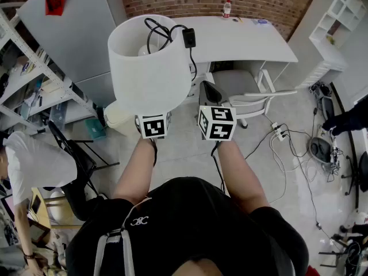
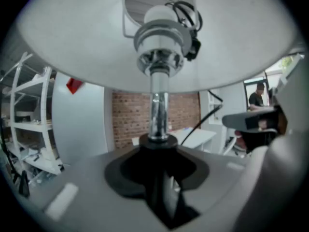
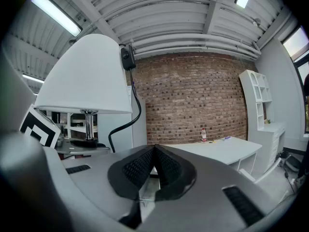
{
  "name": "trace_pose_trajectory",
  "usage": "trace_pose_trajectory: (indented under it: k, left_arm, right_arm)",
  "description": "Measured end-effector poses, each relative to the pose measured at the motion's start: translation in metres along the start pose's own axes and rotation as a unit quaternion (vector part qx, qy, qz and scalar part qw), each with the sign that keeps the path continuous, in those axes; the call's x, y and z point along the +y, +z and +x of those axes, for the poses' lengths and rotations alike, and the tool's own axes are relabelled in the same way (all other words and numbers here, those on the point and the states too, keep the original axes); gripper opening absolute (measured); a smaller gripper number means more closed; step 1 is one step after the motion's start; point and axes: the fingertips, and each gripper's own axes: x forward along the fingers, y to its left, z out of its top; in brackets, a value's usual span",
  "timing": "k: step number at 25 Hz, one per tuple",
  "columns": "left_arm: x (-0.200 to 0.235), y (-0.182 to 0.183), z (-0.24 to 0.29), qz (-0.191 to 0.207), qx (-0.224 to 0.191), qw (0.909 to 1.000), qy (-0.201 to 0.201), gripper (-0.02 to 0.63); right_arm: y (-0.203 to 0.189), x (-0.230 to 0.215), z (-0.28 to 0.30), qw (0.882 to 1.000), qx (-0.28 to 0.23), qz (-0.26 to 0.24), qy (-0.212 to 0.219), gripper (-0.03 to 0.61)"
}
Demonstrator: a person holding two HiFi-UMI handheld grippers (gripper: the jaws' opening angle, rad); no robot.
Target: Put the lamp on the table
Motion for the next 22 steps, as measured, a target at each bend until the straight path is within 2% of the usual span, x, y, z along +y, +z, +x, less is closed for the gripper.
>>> trace_pose_trajectory:
  k: [11, 22]
  left_arm:
    - [-0.021, 0.003, 0.004, 0.01, -0.002, 0.9998, 0.016, 0.121]
    - [-0.041, -0.004, 0.006, -0.012, 0.003, 0.9997, 0.021, 0.122]
  right_arm:
    - [-0.004, -0.026, -0.005, 1.0, -0.008, 0.011, 0.004, -0.002]
    - [-0.021, -0.041, -0.007, 1.0, 0.011, 0.011, 0.027, -0.002]
